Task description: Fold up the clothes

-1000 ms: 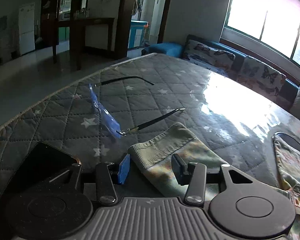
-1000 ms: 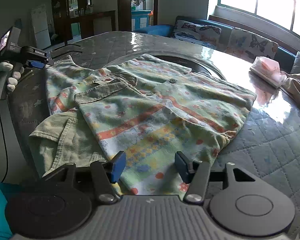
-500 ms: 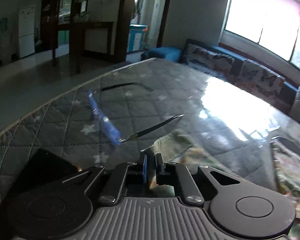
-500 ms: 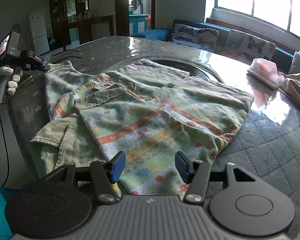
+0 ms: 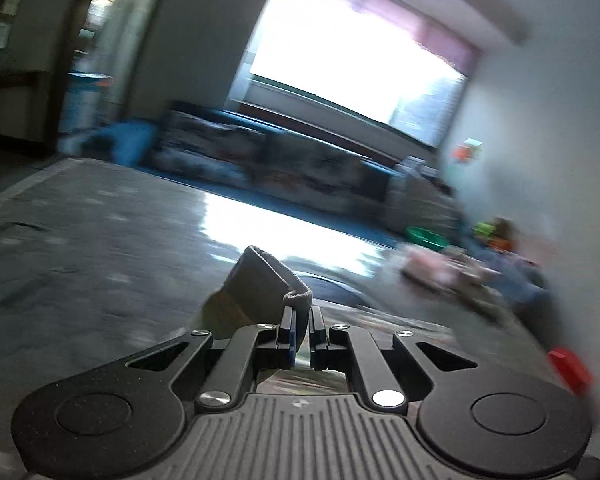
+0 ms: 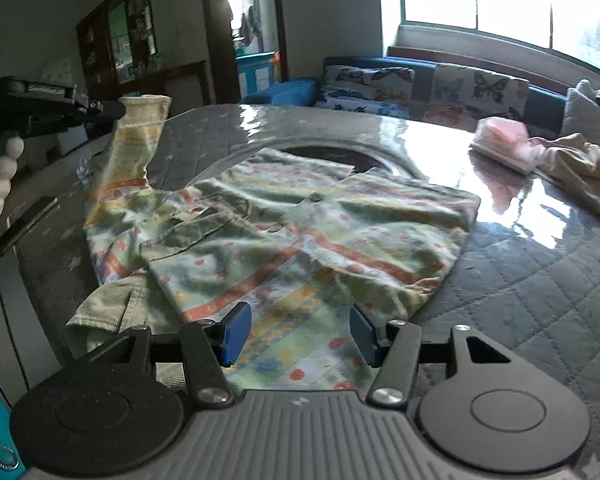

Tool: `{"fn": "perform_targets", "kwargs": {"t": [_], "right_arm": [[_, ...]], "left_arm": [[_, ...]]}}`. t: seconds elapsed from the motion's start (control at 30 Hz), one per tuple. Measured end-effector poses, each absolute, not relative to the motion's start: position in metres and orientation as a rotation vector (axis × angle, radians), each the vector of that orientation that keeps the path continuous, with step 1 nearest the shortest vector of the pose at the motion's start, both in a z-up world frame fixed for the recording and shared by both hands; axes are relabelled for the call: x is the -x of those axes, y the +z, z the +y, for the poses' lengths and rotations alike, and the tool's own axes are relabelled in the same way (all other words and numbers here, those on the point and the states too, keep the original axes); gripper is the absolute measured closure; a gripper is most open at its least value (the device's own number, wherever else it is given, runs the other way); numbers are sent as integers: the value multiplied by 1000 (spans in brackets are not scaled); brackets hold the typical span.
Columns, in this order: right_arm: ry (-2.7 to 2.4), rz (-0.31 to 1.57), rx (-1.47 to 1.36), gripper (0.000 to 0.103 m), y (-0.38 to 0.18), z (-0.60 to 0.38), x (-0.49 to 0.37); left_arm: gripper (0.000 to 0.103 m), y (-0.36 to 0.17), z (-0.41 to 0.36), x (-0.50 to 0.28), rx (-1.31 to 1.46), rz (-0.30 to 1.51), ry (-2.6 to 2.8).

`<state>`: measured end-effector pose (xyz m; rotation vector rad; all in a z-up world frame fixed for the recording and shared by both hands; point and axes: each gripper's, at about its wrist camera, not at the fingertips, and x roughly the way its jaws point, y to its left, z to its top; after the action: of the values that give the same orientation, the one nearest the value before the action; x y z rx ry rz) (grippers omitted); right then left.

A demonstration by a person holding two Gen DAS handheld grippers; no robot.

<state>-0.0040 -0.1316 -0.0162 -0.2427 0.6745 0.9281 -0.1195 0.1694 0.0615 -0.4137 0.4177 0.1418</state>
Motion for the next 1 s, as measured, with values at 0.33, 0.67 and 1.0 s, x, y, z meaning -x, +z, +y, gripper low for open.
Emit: {"fn": "perform_targets", "kwargs": {"t": [0.33,0.67,1.0], "right_arm": [[841,696,67,48,-4,-156,-18],[942,757,74,51,-14,-121,-16],[1054,840,126,57,-31,-58,-18]], "left_arm": [[94,21,81,87,313,574,-185],[66,15,85,118,178,578,-161],[58,4,165,170,186,597,152]]}}
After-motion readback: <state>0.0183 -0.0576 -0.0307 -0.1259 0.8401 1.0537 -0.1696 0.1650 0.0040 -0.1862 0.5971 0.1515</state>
